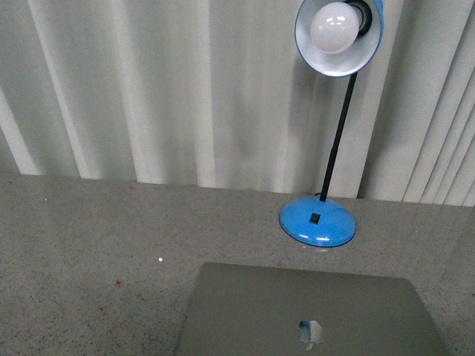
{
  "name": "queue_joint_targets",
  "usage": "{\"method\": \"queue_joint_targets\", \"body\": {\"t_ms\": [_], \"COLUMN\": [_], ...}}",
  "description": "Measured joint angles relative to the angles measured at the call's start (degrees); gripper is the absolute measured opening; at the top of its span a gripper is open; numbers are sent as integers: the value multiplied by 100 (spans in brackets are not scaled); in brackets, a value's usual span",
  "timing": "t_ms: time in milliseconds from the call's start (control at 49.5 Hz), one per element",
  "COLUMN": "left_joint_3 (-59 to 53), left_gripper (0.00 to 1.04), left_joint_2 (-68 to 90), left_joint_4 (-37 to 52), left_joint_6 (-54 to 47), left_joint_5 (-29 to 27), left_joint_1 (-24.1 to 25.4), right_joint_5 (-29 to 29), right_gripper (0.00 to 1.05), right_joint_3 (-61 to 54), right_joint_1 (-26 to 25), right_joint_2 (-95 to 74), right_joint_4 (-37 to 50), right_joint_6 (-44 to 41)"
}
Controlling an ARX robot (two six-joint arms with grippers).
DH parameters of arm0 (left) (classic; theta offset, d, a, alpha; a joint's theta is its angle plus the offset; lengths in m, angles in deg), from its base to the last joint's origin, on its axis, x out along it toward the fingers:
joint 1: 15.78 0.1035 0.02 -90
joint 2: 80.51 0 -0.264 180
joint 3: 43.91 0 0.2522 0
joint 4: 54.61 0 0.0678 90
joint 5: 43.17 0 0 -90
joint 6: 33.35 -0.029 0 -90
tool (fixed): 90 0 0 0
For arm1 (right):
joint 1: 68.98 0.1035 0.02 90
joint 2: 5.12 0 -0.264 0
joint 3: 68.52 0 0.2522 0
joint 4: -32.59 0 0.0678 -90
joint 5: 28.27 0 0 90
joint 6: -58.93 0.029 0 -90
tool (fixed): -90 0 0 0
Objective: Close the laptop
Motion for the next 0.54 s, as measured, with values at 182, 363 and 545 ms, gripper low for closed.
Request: {"method": "queue_joint_targets", "body": {"t_ms": [182,363,545], "left_joint_3": [0,0,0], "left_gripper": [98,98,98], "left_joint_2": [0,0,0], "left_joint_4": [0,0,0], "left_joint_6": [0,0,0], "left_joint_5": [0,0,0], "left_joint_1": [0,0,0], "right_joint_5": [0,0,0], "right_gripper": [97,97,97], "right_joint_3": [0,0,0], "right_joint_1": [0,0,0], "right_joint_2": [0,0,0], "right_joint_4": [0,0,0], "right_joint_6": [0,0,0]}}
